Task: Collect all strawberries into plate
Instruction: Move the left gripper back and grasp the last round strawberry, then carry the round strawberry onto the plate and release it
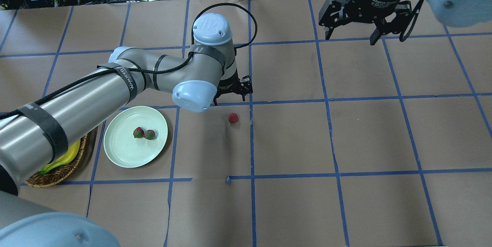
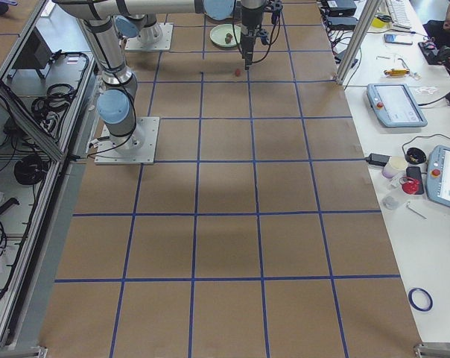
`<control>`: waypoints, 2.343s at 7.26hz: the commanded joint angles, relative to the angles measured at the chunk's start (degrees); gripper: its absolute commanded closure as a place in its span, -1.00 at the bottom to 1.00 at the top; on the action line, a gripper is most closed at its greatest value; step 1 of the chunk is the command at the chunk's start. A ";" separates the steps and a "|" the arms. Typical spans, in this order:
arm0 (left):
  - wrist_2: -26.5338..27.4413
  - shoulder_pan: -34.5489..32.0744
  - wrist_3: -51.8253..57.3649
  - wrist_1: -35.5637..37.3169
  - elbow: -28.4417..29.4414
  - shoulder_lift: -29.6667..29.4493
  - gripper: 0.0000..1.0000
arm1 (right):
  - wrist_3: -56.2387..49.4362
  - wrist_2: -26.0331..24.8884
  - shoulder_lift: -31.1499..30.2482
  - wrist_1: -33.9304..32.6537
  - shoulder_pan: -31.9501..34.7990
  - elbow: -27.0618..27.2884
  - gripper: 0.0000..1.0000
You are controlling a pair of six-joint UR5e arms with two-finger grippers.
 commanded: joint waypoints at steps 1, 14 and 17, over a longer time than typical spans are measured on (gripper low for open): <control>0.17 -0.96 -0.37 0.16 -1.41 -1.65 -0.47 | 0.02 -0.03 0.00 0.00 0.00 -0.08 -1.00; 16.59 26.73 43.26 -6.35 -19.77 18.45 0.70 | 0.20 0.06 0.09 -0.18 0.00 -0.09 -1.00; 9.00 37.36 52.37 -4.06 -22.86 18.82 0.63 | 0.11 0.24 0.09 0.00 0.00 0.09 -1.00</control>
